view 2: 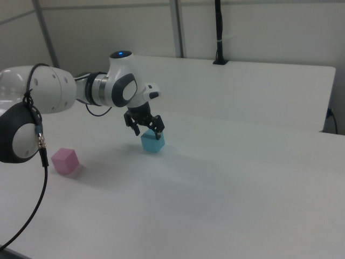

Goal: Put blue cube on pink cube
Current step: 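Lower the gripper over the light-blue cube and close on it, then lift the light-blue cube up off the table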

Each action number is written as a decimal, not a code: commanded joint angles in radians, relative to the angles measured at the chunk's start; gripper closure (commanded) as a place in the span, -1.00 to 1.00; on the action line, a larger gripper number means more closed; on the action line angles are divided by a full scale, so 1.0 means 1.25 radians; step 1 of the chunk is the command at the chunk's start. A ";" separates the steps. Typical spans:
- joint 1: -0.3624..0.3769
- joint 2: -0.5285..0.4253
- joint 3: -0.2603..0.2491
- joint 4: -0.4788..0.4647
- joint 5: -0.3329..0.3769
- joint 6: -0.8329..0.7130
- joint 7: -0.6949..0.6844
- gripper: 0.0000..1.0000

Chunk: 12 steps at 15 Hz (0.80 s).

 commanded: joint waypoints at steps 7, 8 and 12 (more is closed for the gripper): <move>0.007 0.017 -0.004 0.020 -0.019 0.022 0.020 -0.02; 0.007 0.017 -0.006 0.018 -0.019 0.022 0.020 0.12; 0.006 0.011 -0.007 0.018 -0.020 0.020 0.015 0.36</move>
